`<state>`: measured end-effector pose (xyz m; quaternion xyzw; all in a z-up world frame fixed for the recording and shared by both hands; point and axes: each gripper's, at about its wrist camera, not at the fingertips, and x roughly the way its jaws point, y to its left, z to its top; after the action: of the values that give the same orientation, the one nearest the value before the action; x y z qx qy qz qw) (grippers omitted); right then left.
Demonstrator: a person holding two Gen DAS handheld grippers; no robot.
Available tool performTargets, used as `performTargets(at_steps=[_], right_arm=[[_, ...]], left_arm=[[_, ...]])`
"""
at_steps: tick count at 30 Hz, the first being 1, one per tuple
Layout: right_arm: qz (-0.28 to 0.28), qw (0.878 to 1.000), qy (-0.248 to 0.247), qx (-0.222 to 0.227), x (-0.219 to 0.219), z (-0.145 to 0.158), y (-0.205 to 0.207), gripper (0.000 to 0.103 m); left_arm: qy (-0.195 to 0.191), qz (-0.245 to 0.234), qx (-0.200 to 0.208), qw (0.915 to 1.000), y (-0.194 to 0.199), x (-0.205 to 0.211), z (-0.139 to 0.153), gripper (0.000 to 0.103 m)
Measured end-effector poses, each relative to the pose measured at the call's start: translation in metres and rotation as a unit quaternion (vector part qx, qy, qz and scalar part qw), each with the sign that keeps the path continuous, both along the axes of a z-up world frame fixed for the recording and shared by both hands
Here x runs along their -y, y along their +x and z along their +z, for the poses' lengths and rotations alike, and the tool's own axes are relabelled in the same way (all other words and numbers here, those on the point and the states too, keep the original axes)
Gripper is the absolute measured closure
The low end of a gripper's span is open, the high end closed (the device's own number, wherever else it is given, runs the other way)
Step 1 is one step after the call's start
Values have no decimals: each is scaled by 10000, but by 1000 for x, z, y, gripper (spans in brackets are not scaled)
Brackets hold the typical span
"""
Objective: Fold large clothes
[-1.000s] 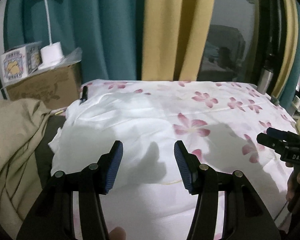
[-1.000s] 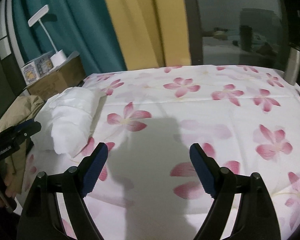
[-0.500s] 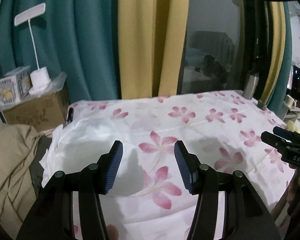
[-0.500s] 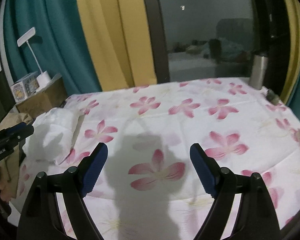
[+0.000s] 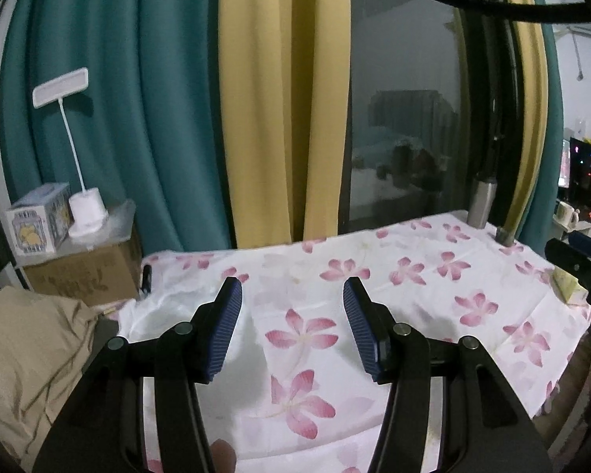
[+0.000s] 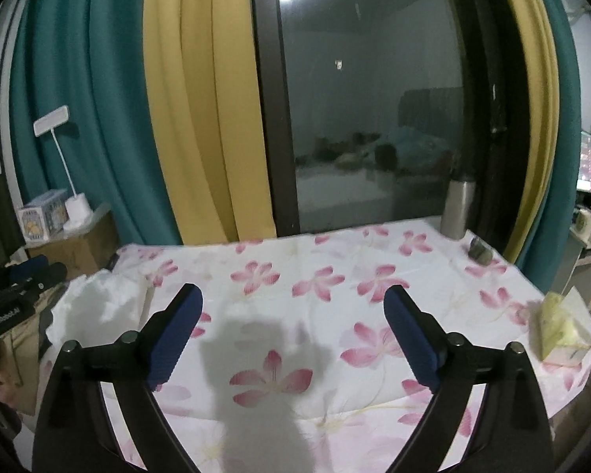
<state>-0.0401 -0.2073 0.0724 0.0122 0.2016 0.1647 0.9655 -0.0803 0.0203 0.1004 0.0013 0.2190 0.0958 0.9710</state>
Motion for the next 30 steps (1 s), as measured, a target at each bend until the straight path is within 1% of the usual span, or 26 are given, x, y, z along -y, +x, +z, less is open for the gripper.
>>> performTargets(at_steps=[5,12,16,21,23,30], right_arm=[[-30,9995,50,310,2,20,-16,9],[43,9979,87,647,-2,40,-40,7],[117,9968,74,792,-8,47,-53,6],[246,9944,33,1027,-15,55,-68,2],[279,9938,31,1075,-18,58,-70,2],[359,9945,60,979,-28,55,-61,2]], left_arm=[[72,72,212,9997,-9,7,18,46],[278,199,610,9976,-40,14,43,46],[252,278,739,9966,-55,16,48,46],[249,390,722,9963,-63,14,47,46],[252,447,692,9963,-64,11,46,46],[234,684,668,9951,-69,-5,42,46]])
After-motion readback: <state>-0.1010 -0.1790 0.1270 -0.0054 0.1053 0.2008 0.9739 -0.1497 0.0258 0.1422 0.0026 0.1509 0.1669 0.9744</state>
